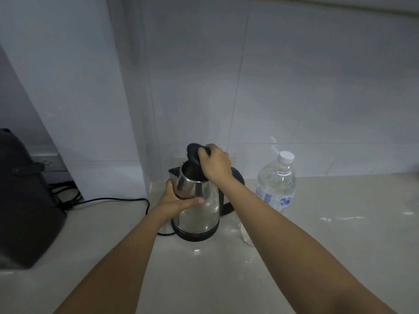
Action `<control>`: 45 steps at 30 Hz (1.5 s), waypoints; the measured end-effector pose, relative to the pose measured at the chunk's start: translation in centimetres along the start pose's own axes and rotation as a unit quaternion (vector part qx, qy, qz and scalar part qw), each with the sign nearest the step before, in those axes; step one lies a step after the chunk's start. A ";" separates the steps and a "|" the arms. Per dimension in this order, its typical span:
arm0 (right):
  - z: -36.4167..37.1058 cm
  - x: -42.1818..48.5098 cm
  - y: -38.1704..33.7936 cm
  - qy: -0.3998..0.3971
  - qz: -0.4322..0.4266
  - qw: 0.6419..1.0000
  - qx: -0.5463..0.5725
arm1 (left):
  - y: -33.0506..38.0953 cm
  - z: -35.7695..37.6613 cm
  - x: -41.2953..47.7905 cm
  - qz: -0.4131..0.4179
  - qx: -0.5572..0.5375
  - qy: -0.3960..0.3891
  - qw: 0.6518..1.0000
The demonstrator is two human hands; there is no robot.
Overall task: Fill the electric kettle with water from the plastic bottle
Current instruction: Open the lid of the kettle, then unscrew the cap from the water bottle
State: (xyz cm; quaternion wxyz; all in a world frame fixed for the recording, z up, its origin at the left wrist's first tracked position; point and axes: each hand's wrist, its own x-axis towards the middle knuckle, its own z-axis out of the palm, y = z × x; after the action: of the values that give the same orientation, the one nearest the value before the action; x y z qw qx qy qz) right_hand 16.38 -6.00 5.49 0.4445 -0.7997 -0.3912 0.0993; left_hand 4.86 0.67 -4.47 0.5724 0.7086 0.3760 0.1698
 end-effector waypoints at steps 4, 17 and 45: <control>-2.5 0.9 1.5 0.053 0.112 0.970 0.210 | -0.1 -0.1 0.2 -0.005 0.002 0.000 1.000; -2.7 0.1 5.6 0.121 0.302 0.876 0.357 | -0.2 0.0 0.1 -0.007 -0.006 0.003 1.000; -2.2 -3.7 5.5 0.115 0.166 0.946 0.253 | 3.0 -1.7 -4.8 0.025 -0.013 0.052 0.998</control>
State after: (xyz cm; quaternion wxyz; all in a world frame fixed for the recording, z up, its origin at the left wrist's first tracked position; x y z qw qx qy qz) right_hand 17.95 -11.68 1.71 0.6517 -0.7202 -0.1614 0.1748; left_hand 1.57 -1.89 -0.21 0.5567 0.7006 0.3854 0.2252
